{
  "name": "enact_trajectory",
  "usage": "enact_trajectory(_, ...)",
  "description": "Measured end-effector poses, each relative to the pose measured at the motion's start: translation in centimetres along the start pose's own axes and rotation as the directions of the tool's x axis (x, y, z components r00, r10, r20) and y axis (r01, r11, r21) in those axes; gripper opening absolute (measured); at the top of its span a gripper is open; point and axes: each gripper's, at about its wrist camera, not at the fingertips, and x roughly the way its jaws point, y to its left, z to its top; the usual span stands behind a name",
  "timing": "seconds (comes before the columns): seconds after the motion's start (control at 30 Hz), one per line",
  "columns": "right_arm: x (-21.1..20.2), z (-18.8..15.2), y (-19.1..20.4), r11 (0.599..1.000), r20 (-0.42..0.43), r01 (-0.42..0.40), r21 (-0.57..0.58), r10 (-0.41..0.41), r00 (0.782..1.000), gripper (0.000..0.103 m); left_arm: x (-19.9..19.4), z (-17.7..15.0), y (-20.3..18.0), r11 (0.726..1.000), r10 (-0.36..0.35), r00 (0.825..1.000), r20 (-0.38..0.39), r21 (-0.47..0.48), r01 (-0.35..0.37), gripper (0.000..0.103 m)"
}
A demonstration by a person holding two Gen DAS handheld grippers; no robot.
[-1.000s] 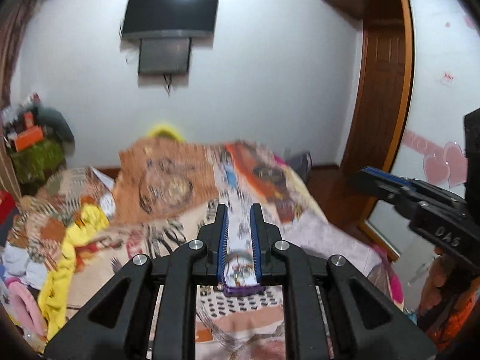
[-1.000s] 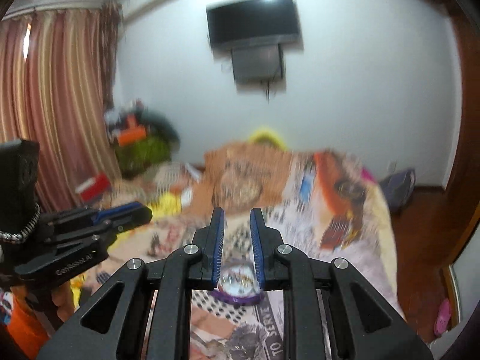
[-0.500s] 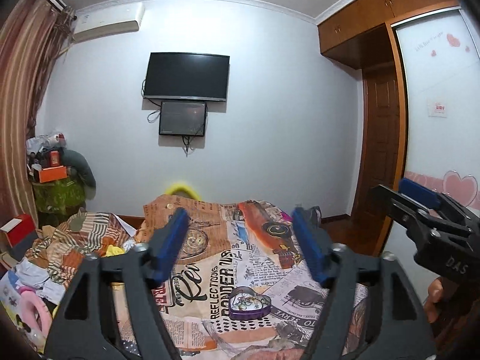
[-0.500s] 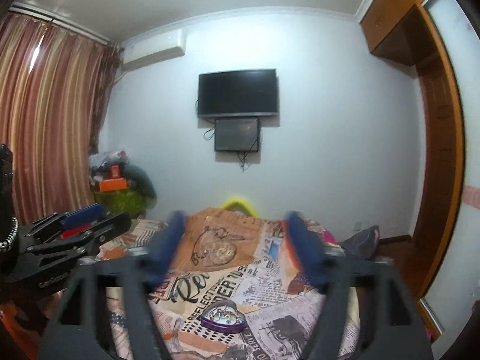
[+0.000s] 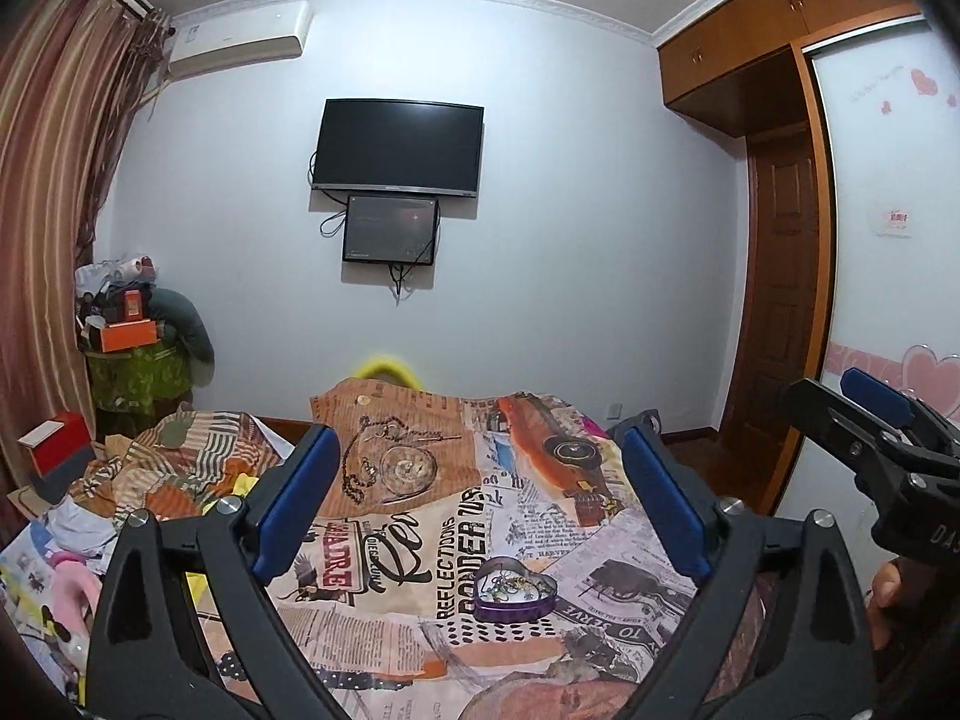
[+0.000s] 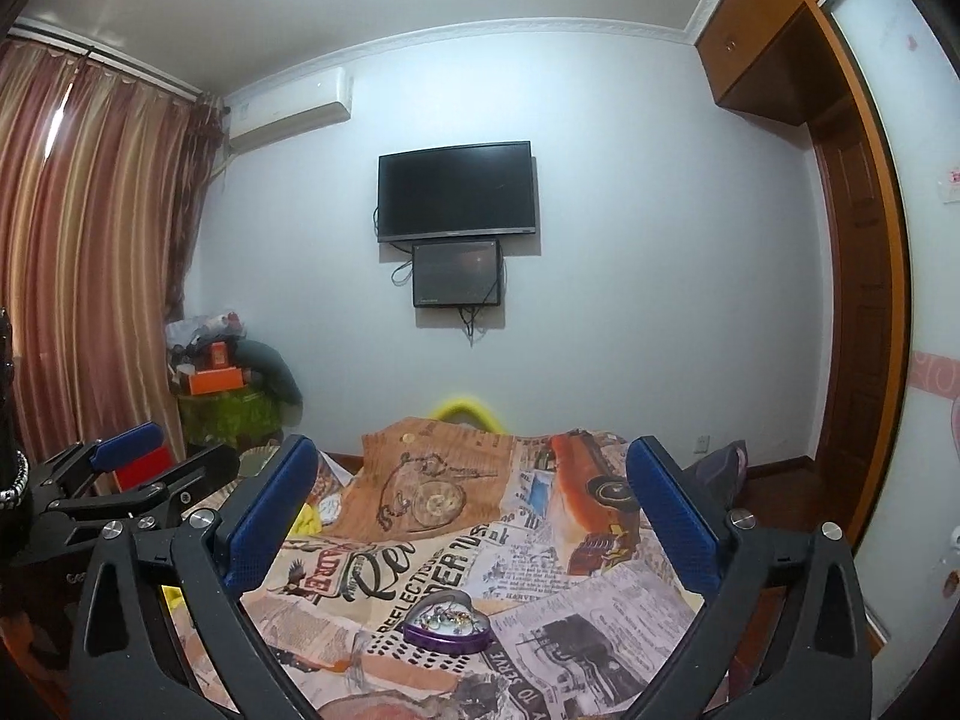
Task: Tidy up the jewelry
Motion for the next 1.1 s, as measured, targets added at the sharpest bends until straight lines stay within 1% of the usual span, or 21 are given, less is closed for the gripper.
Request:
enact_trajectory(0.57,0.24,-0.76,-0.55,1.0,-0.054,0.003,0.014,-0.003,0.999,0.102,0.66,-0.44,-0.6,1.0,-0.002,1.0,-0.026,0.012,0.002,0.097)
enact_trajectory(1.1,0.03,-0.42,-0.57,1.0,-0.065,0.013,0.016,-0.012,0.998,0.102,0.86,-0.25,-0.83,1.0,-0.021,0.999,-0.035,0.01,0.021,0.098)
